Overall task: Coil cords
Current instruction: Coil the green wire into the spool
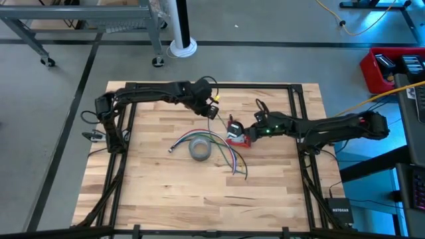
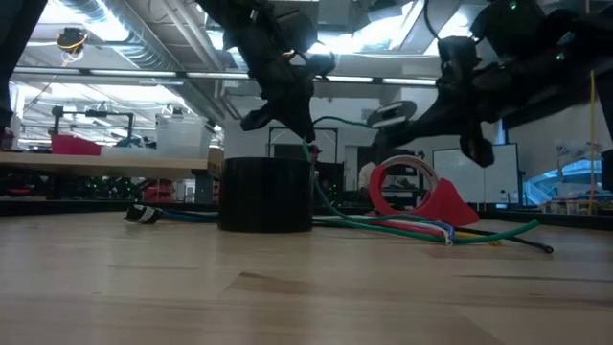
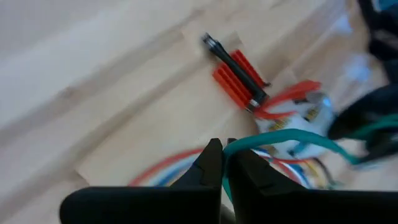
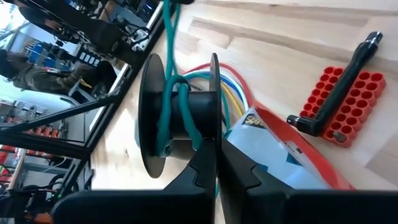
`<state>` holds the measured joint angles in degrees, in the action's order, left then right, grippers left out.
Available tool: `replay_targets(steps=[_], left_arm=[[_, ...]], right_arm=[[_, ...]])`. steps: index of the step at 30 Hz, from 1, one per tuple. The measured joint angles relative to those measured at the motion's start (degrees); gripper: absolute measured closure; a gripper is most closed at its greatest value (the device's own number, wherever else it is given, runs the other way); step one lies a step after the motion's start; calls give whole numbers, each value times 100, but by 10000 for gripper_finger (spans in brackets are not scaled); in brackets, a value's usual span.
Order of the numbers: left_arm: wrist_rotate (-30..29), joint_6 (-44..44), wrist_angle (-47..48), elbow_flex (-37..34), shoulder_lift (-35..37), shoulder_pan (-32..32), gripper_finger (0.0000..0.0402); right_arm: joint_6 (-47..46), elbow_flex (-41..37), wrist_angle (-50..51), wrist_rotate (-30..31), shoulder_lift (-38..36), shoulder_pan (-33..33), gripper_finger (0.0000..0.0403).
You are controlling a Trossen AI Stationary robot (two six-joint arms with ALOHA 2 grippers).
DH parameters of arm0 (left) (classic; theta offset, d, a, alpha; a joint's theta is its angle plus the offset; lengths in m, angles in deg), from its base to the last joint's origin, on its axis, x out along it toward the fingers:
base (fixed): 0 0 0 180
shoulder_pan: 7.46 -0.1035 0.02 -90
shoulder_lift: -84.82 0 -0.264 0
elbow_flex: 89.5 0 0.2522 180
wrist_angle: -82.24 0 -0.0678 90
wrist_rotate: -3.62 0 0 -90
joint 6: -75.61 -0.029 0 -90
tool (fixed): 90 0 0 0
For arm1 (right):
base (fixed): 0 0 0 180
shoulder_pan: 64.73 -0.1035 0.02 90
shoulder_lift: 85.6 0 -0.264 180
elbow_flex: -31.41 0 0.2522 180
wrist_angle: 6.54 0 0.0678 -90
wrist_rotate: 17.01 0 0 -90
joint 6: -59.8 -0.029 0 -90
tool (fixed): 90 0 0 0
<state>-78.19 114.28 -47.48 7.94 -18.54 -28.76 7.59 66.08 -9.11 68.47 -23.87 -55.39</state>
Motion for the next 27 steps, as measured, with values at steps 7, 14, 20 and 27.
replay_targets(steps=[7,14,20,27], left_arm=[[1241,741,-1,0,1,-266,401],[1718,1356,1,0,3,-554,401],[1907,1788,-253,0,3,-846,401],[2004,2320,-1165,0,3,-1027,402]], right_arm=[[6,37,-320,397,385,0,400],[318,389,-289,643,387,-2,400],[493,577,-142,581,382,0,400],[592,579,97,601,382,4,400]])
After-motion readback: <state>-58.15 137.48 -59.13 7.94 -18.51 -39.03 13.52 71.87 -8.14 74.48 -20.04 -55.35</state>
